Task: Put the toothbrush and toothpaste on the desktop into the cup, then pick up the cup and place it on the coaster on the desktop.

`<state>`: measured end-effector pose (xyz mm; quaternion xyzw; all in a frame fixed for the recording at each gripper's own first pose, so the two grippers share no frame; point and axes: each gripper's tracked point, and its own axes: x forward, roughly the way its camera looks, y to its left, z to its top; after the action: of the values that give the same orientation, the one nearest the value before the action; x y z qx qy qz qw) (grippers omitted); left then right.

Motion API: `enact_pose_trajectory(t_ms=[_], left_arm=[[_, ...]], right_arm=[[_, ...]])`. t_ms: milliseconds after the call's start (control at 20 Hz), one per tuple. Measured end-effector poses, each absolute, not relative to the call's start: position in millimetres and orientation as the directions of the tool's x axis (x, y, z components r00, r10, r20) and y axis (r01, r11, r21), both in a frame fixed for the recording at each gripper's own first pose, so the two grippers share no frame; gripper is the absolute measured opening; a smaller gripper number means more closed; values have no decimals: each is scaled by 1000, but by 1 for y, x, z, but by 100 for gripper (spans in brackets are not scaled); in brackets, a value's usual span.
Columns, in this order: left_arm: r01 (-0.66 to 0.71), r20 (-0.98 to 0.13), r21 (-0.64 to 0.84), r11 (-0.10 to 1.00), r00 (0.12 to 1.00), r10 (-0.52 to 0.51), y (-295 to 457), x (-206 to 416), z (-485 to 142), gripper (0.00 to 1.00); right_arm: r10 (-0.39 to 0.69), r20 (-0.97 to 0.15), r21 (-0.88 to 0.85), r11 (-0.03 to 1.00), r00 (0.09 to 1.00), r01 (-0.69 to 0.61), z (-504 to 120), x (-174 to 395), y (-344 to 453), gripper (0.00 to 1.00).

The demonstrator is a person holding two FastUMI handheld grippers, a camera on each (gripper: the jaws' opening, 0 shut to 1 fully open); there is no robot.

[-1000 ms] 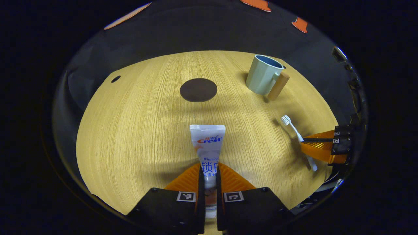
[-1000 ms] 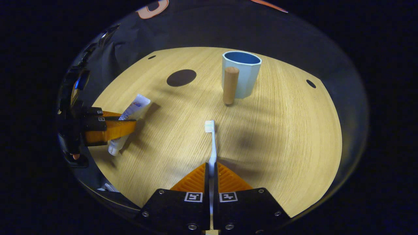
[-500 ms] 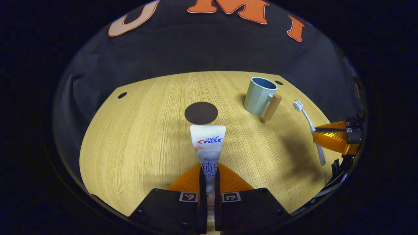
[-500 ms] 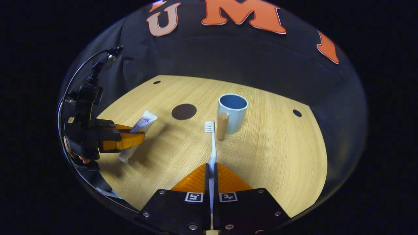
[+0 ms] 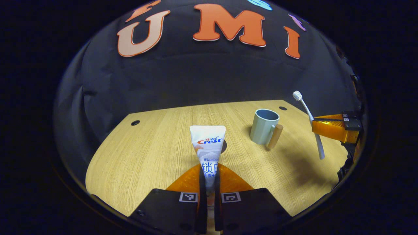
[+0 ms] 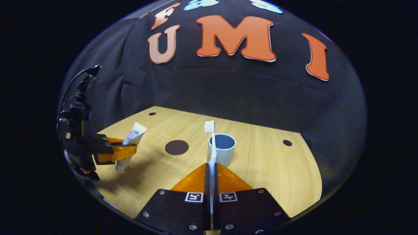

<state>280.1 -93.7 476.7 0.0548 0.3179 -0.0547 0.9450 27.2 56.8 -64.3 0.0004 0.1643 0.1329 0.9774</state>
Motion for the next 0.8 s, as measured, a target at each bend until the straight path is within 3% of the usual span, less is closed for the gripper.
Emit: enact_pose_trajectory(t_ms=[300, 450, 800], left_arm=[[142, -551, 39, 989, 829, -97, -95, 270, 489, 12], [132, -536, 39, 991, 839, -91, -95, 274, 486, 12], [100, -518, 34, 994, 853, -68, -88, 278, 489, 12]], right_arm=[[300, -179, 47, 954, 937, -296, -40, 50, 73, 4], [235, -89, 24, 972, 968, -234, -28, 69, 65, 4], [219, 125, 97, 968, 968, -231, 5, 93, 58, 4]])
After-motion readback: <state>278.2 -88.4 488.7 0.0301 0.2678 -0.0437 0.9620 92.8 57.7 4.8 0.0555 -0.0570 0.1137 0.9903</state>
